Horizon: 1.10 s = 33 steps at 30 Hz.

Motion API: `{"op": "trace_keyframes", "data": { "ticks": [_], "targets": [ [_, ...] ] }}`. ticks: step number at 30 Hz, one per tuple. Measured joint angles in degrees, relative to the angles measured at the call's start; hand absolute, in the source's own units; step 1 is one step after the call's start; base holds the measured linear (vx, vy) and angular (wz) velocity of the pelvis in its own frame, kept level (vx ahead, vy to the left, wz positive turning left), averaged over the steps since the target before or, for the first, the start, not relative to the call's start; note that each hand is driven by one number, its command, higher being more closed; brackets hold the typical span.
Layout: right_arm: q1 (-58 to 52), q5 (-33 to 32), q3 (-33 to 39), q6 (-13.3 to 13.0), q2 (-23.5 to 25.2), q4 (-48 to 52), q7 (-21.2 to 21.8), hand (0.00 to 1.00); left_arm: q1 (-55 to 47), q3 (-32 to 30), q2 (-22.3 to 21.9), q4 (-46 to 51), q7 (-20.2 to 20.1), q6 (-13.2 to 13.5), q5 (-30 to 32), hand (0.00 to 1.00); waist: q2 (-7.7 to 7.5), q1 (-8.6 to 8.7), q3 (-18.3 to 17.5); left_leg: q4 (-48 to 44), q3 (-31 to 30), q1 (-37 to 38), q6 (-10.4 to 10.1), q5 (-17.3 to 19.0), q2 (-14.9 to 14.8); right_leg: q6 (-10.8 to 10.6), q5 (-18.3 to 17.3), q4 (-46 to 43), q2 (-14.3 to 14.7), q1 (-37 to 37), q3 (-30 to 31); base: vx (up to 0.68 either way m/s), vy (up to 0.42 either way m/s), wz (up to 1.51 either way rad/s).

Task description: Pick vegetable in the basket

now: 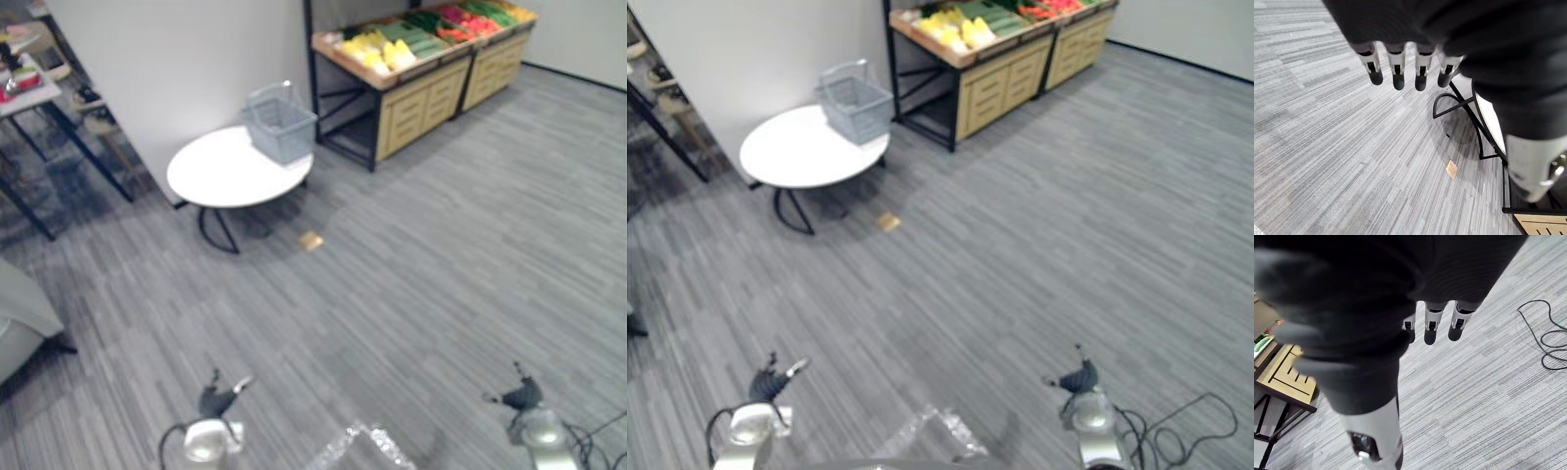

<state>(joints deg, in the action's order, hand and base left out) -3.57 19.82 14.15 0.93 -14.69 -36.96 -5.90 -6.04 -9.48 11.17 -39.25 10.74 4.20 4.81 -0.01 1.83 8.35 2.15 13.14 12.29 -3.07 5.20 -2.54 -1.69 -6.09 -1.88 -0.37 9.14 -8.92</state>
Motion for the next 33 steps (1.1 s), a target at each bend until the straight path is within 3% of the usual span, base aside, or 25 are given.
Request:
{"op": "trace_keyframes", "data": {
  "ticks": [10, 14, 20, 22, 25, 26, 30, 33],
  "targets": [
    [0.1, 0.0, 0.0, 0.0, 0.0, -1.0, 0.1, 0.00, 0.0, 0.3, 0.0, -2.1, -0.8, 0.0, -0.1, 0.00, 0.12, 0.14, -0.2, 1.1, -0.3, -1.3, 0.4, -1.4, 0.4, 0.0, 2.5, 1.8, 0.0, -1.0, 0.0, -0.07, -0.013, 0.00],
    [0.1, -0.1, 0.0, 0.2, 0.2, -1.7, 0.1, 0.00, -0.4, 0.3, 0.0, -2.1, -0.8, -0.2, -0.1, 0.00, 0.13, 0.99, -0.1, 1.9, -0.8, -2.3, 0.7, -2.7, 0.6, -0.2, 2.9, 1.6, -0.3, -2.1, -0.5, -0.09, -0.019, 0.07],
    [0.0, -0.6, 0.6, 0.4, 1.5, -1.7, 0.0, 0.00, -0.3, 0.3, 0.0, -2.0, -0.7, -0.7, -0.1, 0.00, 0.53, 1.07, 0.1, 1.8, 0.1, -3.7, 0.1, -2.5, 0.2, 0.3, 2.3, -0.4, -0.1, -4.8, -0.1, -0.04, -0.026, -0.06],
    [-0.1, -1.9, 1.2, 0.5, 2.8, -1.7, -0.1, 0.00, -0.4, 0.0, -0.2, -2.0, -0.4, -0.7, -0.2, 0.00, 0.34, 1.08, 0.4, 0.6, 0.4, -4.4, -0.5, -1.5, -0.2, 0.6, 0.0, -3.1, -0.1, -6.1, 0.1, 0.03, -0.052, -0.03],
    [-0.9, -3.0, 1.2, 0.8, 3.8, -1.6, -0.6, 0.00, -0.4, -0.5, -0.8, -1.9, 0.0, -1.0, -0.6, 0.00, -0.01, 1.04, 0.7, -11.0, 0.5, -8.2, -1.7, 4.9, -2.1, 1.1, -5.4, -10.0, -0.5, -7.7, 0.1, 0.08, -0.082, 0.03],
    [-1.3, -3.0, 1.2, 0.9, 3.9, -1.5, -0.8, 0.00, -0.4, -0.6, -1.0, -1.9, 0.1, -1.0, -1.5, 0.00, -0.05, 1.02, 0.8, -13.5, 0.8, -8.5, -2.1, 5.8, -2.5, 1.1, -6.4, -11.0, -0.5, -7.7, 0.0, 0.15, -0.115, 0.11],
    [-2.1, -4.6, 1.0, 1.0, 3.3, -0.6, -1.3, 0.00, -0.3, -1.7, -2.1, -1.4, 0.3, -1.1, -2.7, 0.00, -1.33, 0.57, 2.6, -40.1, 2.7, -18.6, -2.7, 6.6, -7.1, 2.7, -9.4, -12.1, -0.8, -3.9, 0.2, 0.18, -0.074, 0.00],
    [-1.8, -5.0, 0.9, 1.5, 1.7, 0.0, -1.3, 0.00, -0.2, -1.8, -2.2, -1.1, 0.4, -1.2, -4.7, 0.00, -1.06, 0.48, 2.9, -39.6, 5.7, -23.4, -2.6, 9.2, -7.6, 2.6, -10.6, -10.7, -2.0, -1.2, 1.2, 0.28, 0.017, -0.12]
  ]
}}
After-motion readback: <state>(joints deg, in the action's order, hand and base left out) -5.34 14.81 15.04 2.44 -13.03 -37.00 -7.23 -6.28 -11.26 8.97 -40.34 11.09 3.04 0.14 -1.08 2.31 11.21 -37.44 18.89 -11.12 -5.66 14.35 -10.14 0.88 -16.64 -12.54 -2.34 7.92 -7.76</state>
